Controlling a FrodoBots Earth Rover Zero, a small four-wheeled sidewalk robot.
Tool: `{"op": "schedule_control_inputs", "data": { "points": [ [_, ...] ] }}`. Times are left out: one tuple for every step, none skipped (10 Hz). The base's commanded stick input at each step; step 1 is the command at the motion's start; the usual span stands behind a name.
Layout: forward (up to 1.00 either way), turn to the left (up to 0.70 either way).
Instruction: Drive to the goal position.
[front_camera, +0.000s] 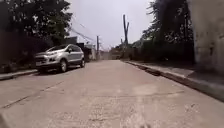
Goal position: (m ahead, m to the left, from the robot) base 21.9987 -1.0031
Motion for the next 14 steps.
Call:
{"op": "schedule_control_inputs", "data": {
  "points": [
    [1.00,0.00],
    [1.00,0.00],
    [1.00,0.00],
    [1.00,0.00],
    [1.00,0.00],
    [1.00,0.00],
    [1.00,0.00],
    [1.00,0.00],
    [1.00,0.00],
    [1.00,0.00],
    [1.00,0.00],
    [1.00,0.00],
    [1.00,0.00],
    [1.00,0.00]
  ]
}}
